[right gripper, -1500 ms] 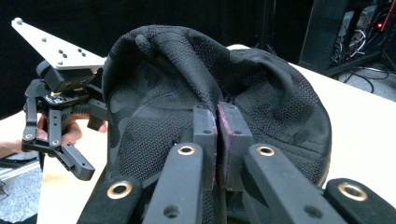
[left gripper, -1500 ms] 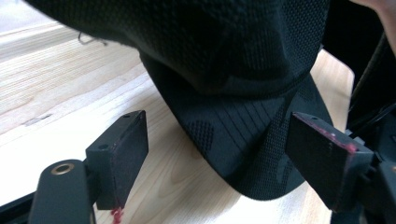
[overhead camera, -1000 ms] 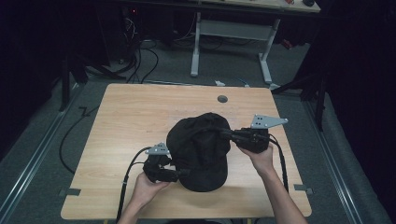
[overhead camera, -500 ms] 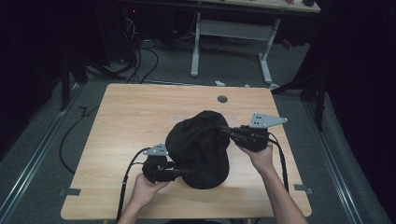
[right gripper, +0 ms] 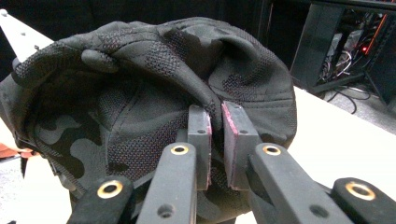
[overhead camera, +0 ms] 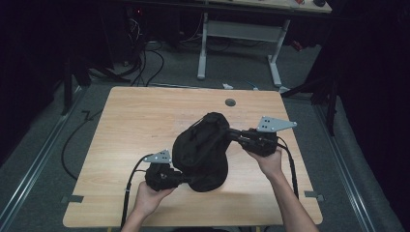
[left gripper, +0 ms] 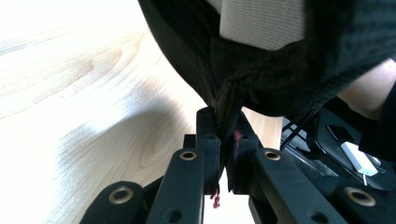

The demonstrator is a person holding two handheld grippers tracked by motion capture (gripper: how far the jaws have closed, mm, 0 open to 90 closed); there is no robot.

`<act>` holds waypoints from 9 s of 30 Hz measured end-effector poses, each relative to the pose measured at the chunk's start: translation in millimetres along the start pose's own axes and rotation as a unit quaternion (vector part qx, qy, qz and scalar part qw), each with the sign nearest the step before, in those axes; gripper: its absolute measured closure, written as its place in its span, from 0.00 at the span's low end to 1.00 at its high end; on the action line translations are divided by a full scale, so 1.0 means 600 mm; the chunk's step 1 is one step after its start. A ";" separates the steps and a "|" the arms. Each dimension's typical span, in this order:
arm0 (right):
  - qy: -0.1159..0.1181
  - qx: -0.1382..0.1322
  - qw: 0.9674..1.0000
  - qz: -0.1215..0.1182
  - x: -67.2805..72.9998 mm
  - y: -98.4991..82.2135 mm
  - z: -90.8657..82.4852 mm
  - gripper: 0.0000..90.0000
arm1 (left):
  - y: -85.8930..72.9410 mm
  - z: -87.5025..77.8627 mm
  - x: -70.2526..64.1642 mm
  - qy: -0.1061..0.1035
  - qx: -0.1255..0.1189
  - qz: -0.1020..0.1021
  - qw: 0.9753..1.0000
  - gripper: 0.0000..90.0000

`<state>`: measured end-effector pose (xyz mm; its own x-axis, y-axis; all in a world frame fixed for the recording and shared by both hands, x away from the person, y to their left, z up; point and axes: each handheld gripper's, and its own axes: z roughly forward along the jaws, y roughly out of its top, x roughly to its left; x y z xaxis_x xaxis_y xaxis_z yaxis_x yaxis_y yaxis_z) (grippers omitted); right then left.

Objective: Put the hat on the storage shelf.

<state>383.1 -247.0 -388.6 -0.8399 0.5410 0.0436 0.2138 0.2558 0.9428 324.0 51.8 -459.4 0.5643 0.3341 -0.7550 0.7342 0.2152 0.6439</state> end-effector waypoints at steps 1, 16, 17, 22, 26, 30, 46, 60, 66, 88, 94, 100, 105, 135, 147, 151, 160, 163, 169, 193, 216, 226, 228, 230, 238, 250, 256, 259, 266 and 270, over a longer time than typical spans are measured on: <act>0.000 0.000 1.000 0.002 -0.001 0.000 0.000 0.91 | -0.001 -0.001 -0.002 0.000 -0.001 0.005 1.000 0.95; 0.014 0.026 0.998 0.050 -0.014 -0.008 -0.010 0.59 | 0.005 -0.022 -0.014 0.008 -0.039 0.028 0.999 0.96; 0.010 0.034 0.998 0.049 -0.014 -0.010 -0.010 0.58 | 0.006 -0.023 -0.014 0.010 -0.042 0.030 0.999 0.96; -0.020 0.063 0.996 0.051 -0.012 -0.033 -0.005 0.56 | 0.010 -0.027 -0.015 0.017 -0.054 0.036 0.998 0.96; -0.042 0.080 0.994 0.065 -0.016 -0.053 -0.006 0.54 | 0.014 -0.033 -0.016 0.022 -0.069 0.041 0.997 0.96; -0.054 0.112 0.988 0.093 -0.021 -0.074 -0.006 0.50 | 0.019 -0.038 -0.017 0.024 -0.081 0.042 0.996 0.96; -0.188 0.223 0.947 0.134 -0.030 -0.208 -0.008 0.50 | 0.037 -0.045 -0.019 0.043 -0.109 0.060 0.991 0.96; -0.263 0.196 0.937 0.124 -0.025 -0.254 -0.012 0.42 | 0.067 -0.044 -0.024 0.054 -0.138 0.077 0.986 0.96; -0.274 0.198 0.932 0.132 -0.025 -0.254 -0.012 0.37 | 0.081 -0.041 -0.019 0.060 -0.148 0.078 0.984 0.96; -0.275 0.198 0.931 0.133 -0.024 -0.254 -0.012 0.36 | 0.160 -0.018 -0.010 0.105 -0.190 0.113 0.970 0.96; -0.275 0.198 0.931 0.134 -0.024 -0.254 -0.012 0.36 | 0.179 0.002 0.002 0.121 -0.227 0.098 0.961 0.96; -0.275 0.198 0.931 0.134 -0.024 -0.254 -0.012 0.36 | 0.189 0.007 0.019 0.149 -0.200 0.125 0.960 0.96; -0.275 0.198 0.931 0.136 -0.023 -0.254 -0.012 0.36 | 0.197 0.000 0.035 0.177 -0.155 0.166 0.958 0.96; -0.275 0.198 0.932 0.132 -0.023 -0.255 -0.012 0.36 | 0.207 0.045 0.095 0.226 -0.218 0.135 0.940 0.96; -0.275 0.197 0.932 0.132 -0.023 -0.255 -0.012 0.36 | 0.199 0.059 0.113 0.241 -0.206 0.136 0.938 0.96; -0.275 0.198 0.932 0.132 -0.023 -0.255 -0.012 0.36 | 0.190 0.064 0.125 0.246 -0.198 0.128 0.940 0.95; -0.276 0.198 0.931 0.132 -0.022 -0.255 -0.012 0.36 | 0.179 0.068 0.136 0.250 -0.186 0.119 0.943 0.95; -0.276 0.198 0.931 0.133 -0.022 -0.255 -0.012 0.36 | 0.181 0.062 0.140 0.251 -0.187 0.106 0.944 0.94; -0.276 0.198 0.931 0.132 -0.021 -0.255 -0.012 0.36 | 0.179 0.054 0.148 0.251 -0.189 0.085 0.946 0.88; -0.276 0.198 0.931 0.133 -0.021 -0.255 -0.012 0.36 | 0.168 0.021 0.116 0.249 -0.172 0.073 0.950 0.45; -0.276 0.198 0.931 0.133 -0.022 -0.255 -0.012 0.36 | 0.129 -0.023 0.093 0.245 -0.167 0.060 0.953 0.44; -0.276 0.197 0.931 0.133 -0.022 -0.255 -0.012 0.36 | 0.104 -0.044 0.094 0.241 -0.175 0.039 0.954 0.42; -0.276 0.197 0.931 0.133 -0.022 -0.255 -0.012 0.36 | 0.098 -0.045 0.093 0.239 -0.175 0.038 0.954 0.42; -0.276 0.198 0.931 0.133 -0.022 -0.255 -0.012 0.36 | 0.092 -0.046 0.093 0.239 -0.174 0.037 0.955 0.42; -0.276 0.198 0.931 0.133 -0.021 -0.255 -0.012 0.36 | 0.069 -0.046 0.104 0.249 -0.166 0.033 0.954 0.42; -0.276 0.198 0.931 0.134 -0.021 -0.255 -0.012 0.36 | 0.037 -0.049 0.119 0.265 -0.159 0.034 0.950 0.41; -0.276 0.198 0.931 0.134 -0.021 -0.255 -0.012 0.36 | 0.017 -0.043 0.126 0.275 -0.155 0.037 0.948 0.41; -0.276 0.198 0.931 0.134 -0.021 -0.255 -0.012 0.36 | 0.009 -0.039 0.133 0.281 -0.147 0.037 0.948 0.41; -0.276 0.198 0.931 0.134 -0.021 -0.255 -0.012 0.36 | -0.008 -0.028 0.146 0.295 -0.145 0.040 0.944 0.38; -0.276 0.198 0.931 0.134 -0.021 -0.255 -0.012 0.36 | -0.018 -0.019 0.156 0.317 -0.145 0.056 0.936 0.38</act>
<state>357.4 -298.9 -530.9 -0.3693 0.9291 -0.0195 0.6371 0.2684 0.7225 364.8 91.5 -535.6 0.2274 0.8269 -0.5143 0.4986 0.3548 0.7909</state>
